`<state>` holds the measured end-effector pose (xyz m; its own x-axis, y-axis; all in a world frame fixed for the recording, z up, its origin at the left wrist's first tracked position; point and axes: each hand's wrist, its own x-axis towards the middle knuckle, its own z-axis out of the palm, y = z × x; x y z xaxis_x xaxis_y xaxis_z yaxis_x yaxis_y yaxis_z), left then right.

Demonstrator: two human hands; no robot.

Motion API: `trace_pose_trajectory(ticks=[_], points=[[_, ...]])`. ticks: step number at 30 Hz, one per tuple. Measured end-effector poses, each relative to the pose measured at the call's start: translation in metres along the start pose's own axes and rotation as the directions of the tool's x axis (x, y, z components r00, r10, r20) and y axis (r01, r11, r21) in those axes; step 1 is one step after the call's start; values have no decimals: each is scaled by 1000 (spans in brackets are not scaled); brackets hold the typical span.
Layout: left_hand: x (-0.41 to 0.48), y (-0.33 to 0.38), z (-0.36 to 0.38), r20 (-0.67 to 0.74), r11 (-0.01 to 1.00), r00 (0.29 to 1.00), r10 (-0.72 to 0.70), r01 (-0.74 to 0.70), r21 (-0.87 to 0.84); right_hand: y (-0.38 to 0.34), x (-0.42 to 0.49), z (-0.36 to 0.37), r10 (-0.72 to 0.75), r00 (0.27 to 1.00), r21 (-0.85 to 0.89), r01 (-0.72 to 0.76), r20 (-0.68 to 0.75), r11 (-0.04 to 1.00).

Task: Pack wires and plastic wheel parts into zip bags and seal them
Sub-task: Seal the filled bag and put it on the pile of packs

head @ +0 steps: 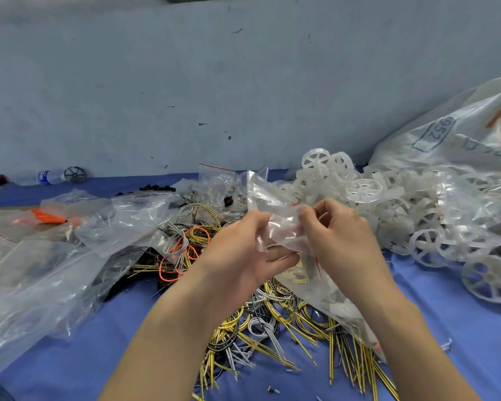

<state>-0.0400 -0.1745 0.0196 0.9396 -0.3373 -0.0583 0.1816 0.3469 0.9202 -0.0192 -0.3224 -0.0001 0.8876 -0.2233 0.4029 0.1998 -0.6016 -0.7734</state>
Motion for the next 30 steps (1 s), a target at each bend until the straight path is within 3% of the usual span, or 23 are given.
trace_pose_trajectory(ticks=[7,13,17,20,23,25,27,30], points=[[10,-8,9,89,990,989,-114,106,89,-1,0,-8,-116,992,47,114,46,992],[15,-8,24,172,965,966,-191,217,-145,-5,-3,-15,-129,985,157,111,114,981],[24,-13,30,63,940,959,-276,283,-189,-5,-5,-21,-162,974,193,130,156,972],[29,-18,36,-54,936,949,-311,296,-192,-3,-9,-18,-202,963,127,181,179,975],[32,-21,39,-78,942,950,-301,284,-180,-1,-11,-14,-227,953,69,218,200,974],[35,-26,35,-73,957,955,-286,281,-77,1,-11,-12,-225,953,77,213,205,974],[40,-29,31,-123,957,962,-243,259,133,4,-11,-11,-213,959,102,196,188,975],[50,-27,25,-216,766,973,-78,197,612,6,-7,-11,-170,975,170,145,146,975]])
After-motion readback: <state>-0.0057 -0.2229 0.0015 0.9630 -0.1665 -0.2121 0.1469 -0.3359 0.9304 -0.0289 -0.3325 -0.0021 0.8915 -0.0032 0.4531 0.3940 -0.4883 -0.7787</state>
